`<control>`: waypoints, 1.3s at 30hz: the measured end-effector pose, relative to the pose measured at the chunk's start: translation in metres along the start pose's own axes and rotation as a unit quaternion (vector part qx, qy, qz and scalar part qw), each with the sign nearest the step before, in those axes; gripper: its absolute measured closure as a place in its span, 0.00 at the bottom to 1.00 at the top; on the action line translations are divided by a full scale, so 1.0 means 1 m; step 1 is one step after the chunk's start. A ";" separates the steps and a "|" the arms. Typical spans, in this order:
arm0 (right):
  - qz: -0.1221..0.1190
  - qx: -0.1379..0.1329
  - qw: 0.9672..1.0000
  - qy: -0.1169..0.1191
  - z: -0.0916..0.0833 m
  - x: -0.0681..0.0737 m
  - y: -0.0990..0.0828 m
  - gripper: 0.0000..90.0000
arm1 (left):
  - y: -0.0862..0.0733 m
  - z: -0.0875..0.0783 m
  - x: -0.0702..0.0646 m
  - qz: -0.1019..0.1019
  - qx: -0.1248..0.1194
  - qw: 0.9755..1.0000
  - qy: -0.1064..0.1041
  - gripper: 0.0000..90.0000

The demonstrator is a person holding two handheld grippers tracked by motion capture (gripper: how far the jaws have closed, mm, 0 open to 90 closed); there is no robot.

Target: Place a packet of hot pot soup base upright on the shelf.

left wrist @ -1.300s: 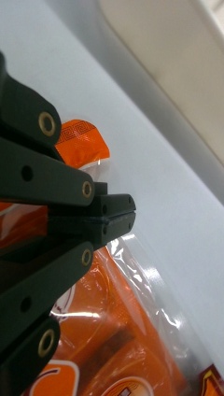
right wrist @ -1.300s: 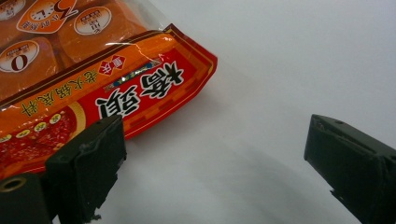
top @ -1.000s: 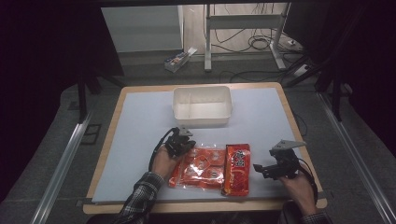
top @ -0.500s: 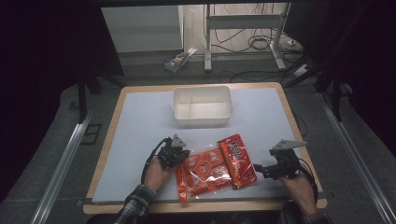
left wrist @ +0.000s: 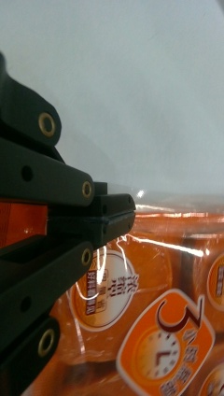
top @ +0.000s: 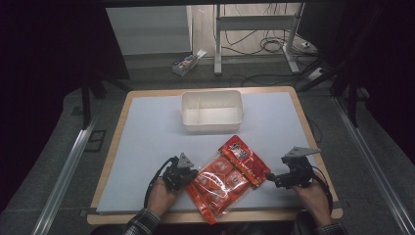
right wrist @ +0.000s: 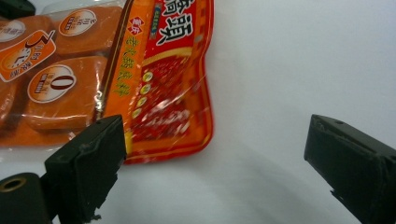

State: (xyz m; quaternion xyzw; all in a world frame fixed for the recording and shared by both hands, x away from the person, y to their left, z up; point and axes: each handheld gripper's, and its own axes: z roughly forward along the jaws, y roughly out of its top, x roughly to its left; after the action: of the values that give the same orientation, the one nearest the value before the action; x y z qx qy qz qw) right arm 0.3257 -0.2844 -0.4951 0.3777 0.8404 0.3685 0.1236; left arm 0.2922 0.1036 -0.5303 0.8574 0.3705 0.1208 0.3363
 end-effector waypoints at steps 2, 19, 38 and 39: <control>-0.004 0.001 1.000 0.000 0.000 0.000 0.000 0.06 | -0.001 0.000 -0.002 0.002 -0.001 1.000 0.004 1.00; -0.006 -0.001 1.000 0.006 0.000 0.002 0.001 0.06 | -0.013 -0.035 0.018 -0.029 -0.076 0.997 0.019 0.72; -0.011 0.005 1.000 0.022 0.008 0.004 0.002 0.03 | -0.052 -0.063 0.024 -0.036 -0.050 0.995 0.077 0.20; -0.013 0.007 1.000 0.022 0.009 0.005 0.002 0.03 | -0.053 -0.063 0.023 -0.035 -0.045 0.995 0.081 0.17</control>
State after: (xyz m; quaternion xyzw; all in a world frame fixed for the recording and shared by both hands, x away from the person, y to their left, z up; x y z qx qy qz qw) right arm 0.3283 -0.2753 -0.4994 0.3598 0.8501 0.3693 0.1076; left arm 0.2499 0.1780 -0.5197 0.8150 0.4208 0.1945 0.3477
